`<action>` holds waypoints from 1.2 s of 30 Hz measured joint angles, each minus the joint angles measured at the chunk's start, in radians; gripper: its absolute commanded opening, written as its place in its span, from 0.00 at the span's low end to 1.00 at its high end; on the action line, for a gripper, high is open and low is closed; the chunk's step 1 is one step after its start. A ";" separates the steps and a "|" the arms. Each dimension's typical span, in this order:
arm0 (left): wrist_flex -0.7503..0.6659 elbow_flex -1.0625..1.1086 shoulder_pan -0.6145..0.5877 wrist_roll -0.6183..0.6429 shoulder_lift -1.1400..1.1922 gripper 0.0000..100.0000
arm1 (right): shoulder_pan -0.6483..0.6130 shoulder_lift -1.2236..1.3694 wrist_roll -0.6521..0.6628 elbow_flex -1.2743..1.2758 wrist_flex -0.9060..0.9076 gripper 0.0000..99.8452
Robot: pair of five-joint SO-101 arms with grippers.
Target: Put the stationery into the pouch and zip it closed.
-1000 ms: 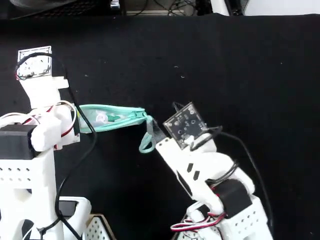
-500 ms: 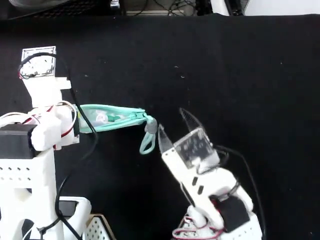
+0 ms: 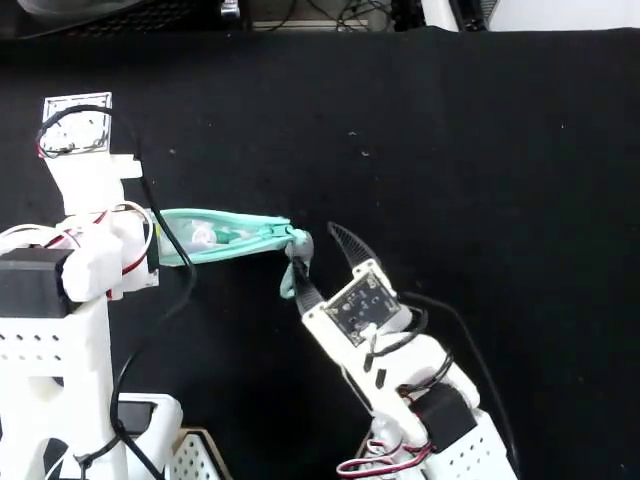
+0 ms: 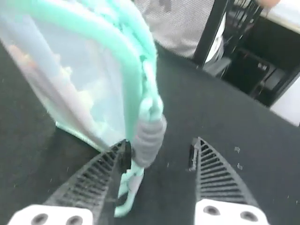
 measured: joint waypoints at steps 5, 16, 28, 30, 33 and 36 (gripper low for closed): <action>0.000 0.000 0.000 0.000 0.000 0.03 | 0.000 0.000 0.000 0.003 -0.089 0.21; 0.000 0.000 0.000 0.000 0.000 0.03 | -0.028 0.000 0.000 0.032 -0.120 0.06; 0.000 0.000 -0.003 -0.118 0.000 0.03 | -0.078 -0.002 0.000 -0.025 -0.002 0.01; 0.000 0.000 -0.003 -0.120 0.000 0.03 | -0.087 -0.002 0.000 -0.080 0.037 0.01; 0.000 0.000 -0.003 -0.120 0.000 0.03 | -0.095 -0.002 0.002 -0.189 0.103 0.01; 0.000 0.000 -0.003 -0.120 0.000 0.03 | -0.095 -0.002 0.002 -0.292 0.173 0.01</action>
